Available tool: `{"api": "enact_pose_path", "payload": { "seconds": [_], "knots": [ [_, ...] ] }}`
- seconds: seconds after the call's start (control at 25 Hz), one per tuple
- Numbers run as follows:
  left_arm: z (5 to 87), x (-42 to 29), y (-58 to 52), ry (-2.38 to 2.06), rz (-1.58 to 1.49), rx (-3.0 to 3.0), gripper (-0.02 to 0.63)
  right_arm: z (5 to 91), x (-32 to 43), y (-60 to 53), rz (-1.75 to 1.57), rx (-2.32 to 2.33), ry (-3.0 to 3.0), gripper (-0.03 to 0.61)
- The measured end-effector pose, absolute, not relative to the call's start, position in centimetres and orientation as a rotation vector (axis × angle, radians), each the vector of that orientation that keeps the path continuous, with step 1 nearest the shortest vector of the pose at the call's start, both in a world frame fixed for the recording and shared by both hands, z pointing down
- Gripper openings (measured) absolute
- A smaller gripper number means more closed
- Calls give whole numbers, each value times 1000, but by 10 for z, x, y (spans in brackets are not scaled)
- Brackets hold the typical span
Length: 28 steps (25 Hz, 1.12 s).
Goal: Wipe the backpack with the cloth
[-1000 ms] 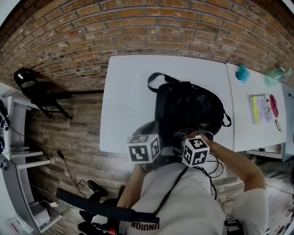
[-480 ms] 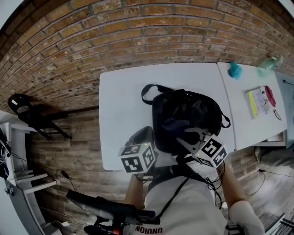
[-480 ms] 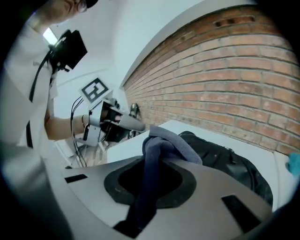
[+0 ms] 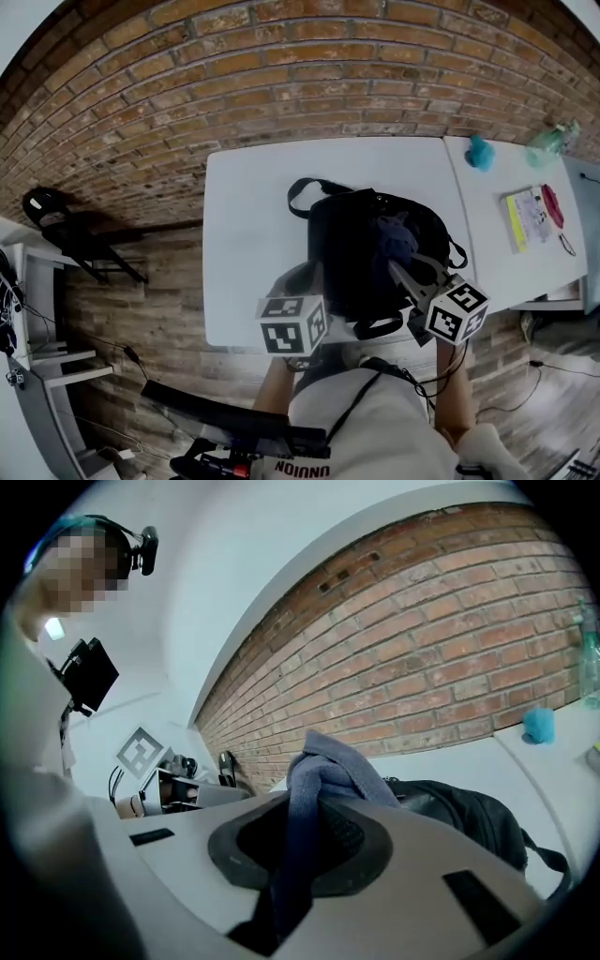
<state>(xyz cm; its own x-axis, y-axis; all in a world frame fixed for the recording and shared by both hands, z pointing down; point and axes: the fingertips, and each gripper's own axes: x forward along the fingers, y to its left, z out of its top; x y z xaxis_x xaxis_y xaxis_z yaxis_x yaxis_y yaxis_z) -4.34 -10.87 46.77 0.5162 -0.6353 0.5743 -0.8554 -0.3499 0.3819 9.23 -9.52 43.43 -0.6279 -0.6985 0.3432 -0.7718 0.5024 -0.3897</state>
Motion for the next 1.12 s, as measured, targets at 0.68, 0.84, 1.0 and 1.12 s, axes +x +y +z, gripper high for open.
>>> {"api": "enact_pose_path", "payload": {
  "seconds": [0.68,0.84,1.0,1.12],
  "knots": [
    [444,57,27,-1294,409,2141,5,414,179,46,730,1179,-2772,38],
    [440,69,67,-1296,357,2119,5,419,189,77,805,1132,-2762,38],
    [426,70,86,-1316,305,2109,5,406,192,92,814,1086,-2792,38],
    [418,66,95,-1331,320,2118,5,396,188,101,847,1084,-2799,38]
  ]
}}
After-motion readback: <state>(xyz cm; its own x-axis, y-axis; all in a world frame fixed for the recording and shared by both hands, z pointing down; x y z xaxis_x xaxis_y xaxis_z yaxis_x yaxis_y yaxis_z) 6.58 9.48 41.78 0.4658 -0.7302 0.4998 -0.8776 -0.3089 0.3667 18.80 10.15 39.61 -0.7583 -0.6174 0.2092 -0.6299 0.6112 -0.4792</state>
